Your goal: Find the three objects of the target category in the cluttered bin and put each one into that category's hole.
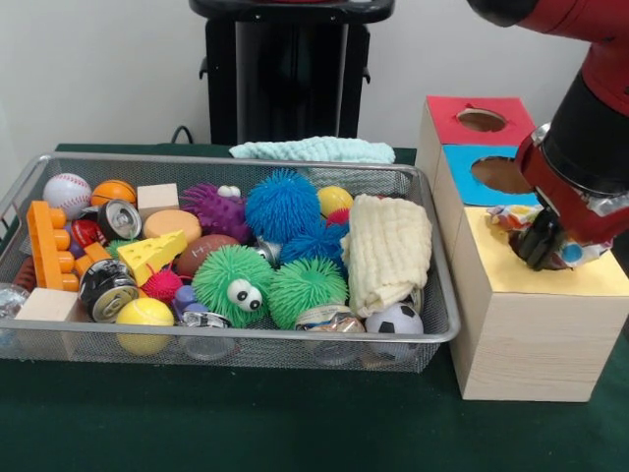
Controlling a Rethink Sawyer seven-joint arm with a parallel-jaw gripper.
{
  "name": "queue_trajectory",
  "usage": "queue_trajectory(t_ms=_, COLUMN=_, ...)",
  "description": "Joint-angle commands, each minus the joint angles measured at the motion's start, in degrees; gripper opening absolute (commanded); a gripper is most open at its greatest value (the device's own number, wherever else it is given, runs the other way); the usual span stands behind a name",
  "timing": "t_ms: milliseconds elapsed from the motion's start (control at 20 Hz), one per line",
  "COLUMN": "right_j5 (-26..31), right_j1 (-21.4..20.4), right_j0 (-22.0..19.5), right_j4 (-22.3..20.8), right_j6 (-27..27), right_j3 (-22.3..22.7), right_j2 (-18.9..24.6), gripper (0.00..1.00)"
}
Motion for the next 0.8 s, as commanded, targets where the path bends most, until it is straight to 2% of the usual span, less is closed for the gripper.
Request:
queue_trajectory(t_ms=50, right_j5=9.0, right_j1=-2.95, right_j0=-2.62, right_j4=-4.42, right_j6=2.09, right_j3=-2.15, right_j2=-2.66, gripper=0.0)
queue_trajectory(t_ms=600, right_j5=13.82, right_j1=-6.58, right_j0=-2.27, right_j4=-0.44, right_j6=6.51, right_j3=-2.8, right_j2=-1.08, gripper=0.0)
queue_trajectory(t_ms=800, right_j5=14.04, right_j1=-7.01, right_j0=-2.3, right_j4=3.0, right_j6=9.99, right_j3=-1.39, right_j2=1.47, gripper=0.0)
